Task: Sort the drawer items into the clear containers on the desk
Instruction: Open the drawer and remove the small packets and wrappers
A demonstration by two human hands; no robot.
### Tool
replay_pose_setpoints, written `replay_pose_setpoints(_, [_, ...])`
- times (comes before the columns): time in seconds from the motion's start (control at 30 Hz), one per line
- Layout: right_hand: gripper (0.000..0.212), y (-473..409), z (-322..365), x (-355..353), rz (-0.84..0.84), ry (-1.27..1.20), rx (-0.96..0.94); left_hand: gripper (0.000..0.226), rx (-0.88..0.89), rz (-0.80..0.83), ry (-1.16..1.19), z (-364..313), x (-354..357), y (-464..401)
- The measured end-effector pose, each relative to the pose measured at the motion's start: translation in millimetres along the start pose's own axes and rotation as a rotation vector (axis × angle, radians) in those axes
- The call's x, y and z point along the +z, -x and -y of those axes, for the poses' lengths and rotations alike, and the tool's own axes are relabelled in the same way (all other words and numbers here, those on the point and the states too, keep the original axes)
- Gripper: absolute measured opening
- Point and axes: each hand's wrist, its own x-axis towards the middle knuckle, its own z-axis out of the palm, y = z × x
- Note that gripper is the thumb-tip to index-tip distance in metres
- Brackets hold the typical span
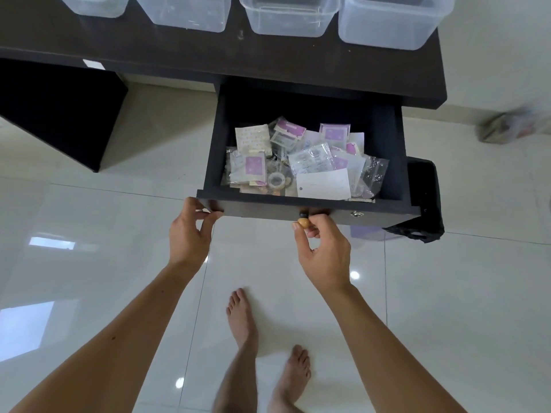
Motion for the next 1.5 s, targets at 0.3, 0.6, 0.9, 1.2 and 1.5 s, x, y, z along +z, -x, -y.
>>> replay_pose_setpoints(0.3, [0.018,3,6,-6,0.08,0.017,0.075,0.015,-0.092,0.004,0.101,-6,-3,10])
replay_pose_setpoints(0.6, [0.02,-3,42,-59,0.033,-0.149,-0.02,0.022,-0.074,-0.153,0.243,-43,-53,21])
replay_pose_setpoints(0.9, [0.031,-80,51,-86,0.114,-0.149,-0.045,0.031,0.264,0.152,0.177,-135,-57,-51])
replay_pose_setpoints(1.2, [0.036,-141,13,-80,0.485,0.141,0.03,0.065,0.541,0.706,-0.418,-123,-2,-117])
replay_pose_setpoints(1.5, [0.048,-163,4,-66,0.608,0.235,0.133,0.083,0.552,0.736,-0.459,-123,21,-128])
